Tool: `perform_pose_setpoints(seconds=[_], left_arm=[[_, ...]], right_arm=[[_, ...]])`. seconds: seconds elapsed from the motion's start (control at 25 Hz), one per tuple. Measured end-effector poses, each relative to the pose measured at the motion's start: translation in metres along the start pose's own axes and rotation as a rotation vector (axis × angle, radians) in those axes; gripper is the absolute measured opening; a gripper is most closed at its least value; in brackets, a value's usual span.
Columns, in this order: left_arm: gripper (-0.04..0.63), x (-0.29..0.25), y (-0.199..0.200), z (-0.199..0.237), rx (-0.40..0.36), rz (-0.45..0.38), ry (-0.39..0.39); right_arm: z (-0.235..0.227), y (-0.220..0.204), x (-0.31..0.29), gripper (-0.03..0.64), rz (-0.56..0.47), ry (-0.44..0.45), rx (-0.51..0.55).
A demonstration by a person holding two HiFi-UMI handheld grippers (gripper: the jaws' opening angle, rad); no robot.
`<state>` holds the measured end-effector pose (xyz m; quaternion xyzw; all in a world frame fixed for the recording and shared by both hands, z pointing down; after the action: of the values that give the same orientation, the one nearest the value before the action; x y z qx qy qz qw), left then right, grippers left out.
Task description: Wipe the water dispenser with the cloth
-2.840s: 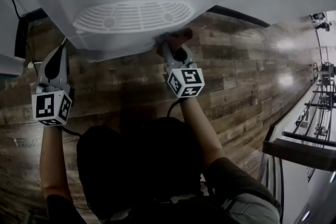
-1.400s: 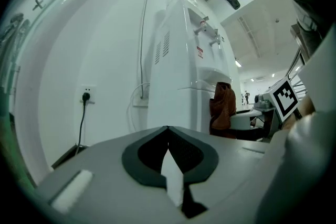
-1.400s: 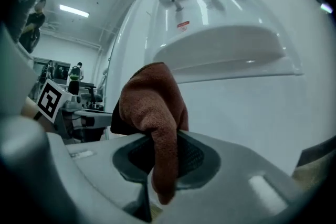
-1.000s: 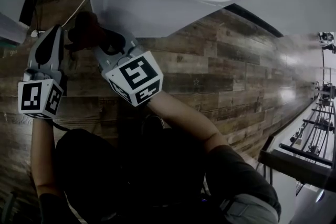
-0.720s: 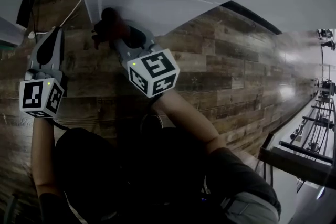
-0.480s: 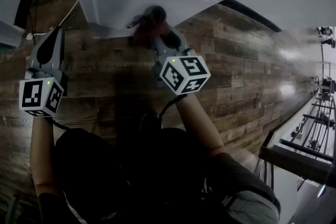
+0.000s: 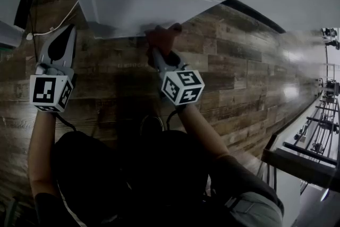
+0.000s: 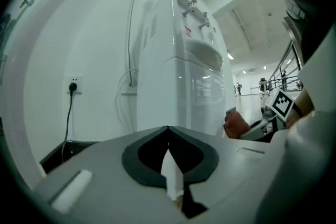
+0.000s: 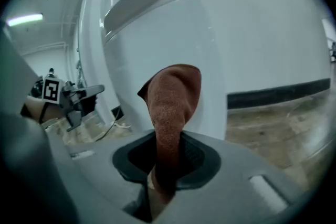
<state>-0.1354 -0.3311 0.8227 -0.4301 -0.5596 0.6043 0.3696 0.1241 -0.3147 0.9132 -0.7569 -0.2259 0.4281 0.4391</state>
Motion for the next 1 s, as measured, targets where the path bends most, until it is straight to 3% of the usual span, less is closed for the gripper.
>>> perform_pose_setpoints(seconds=[0.24,0.32,0.44,0.64,0.84,1.0], left_arm=[[0.020,0.006,-0.028,-0.004,0.008,0.063,-0.016],[0.020,0.009,-0.035,-0.004,0.003,0.083,-0.013],[0.018,0.010,-0.045,-0.003,-0.009,0.110,-0.010],[0.020,0.013,-0.053,0.001,-0.004,0.131,0.002],[0.020,0.013,-0.049,0.003,-0.046,0.121,-0.006],[0.018,0.010,-0.042,-0.002,-0.068,0.107,-0.030]], right_arm=[[0.114,-0.066,-0.075,0.064,0.175,0.288,0.168],[0.136,-0.072,-0.096,0.064,0.187,0.336,0.220],[0.141,-0.070,-0.122,0.064,0.162,0.332,0.265],[0.083,-0.062,-0.119,0.064,0.162,0.195,0.247],[-0.039,-0.058,-0.074,0.064,0.104,-0.140,0.031],[-0.114,-0.057,-0.036,0.064,0.074,-0.331,-0.046]])
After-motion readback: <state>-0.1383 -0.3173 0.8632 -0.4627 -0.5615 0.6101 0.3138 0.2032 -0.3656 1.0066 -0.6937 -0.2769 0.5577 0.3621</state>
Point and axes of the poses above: the fingertips, and each gripper's own axes: x backward along the fingers, z to its left, y out of its top, the point moved 2 cm from there along x, backward along the fingers, and after that the axes turned 4 degrees about y, right-handed, at the moved point
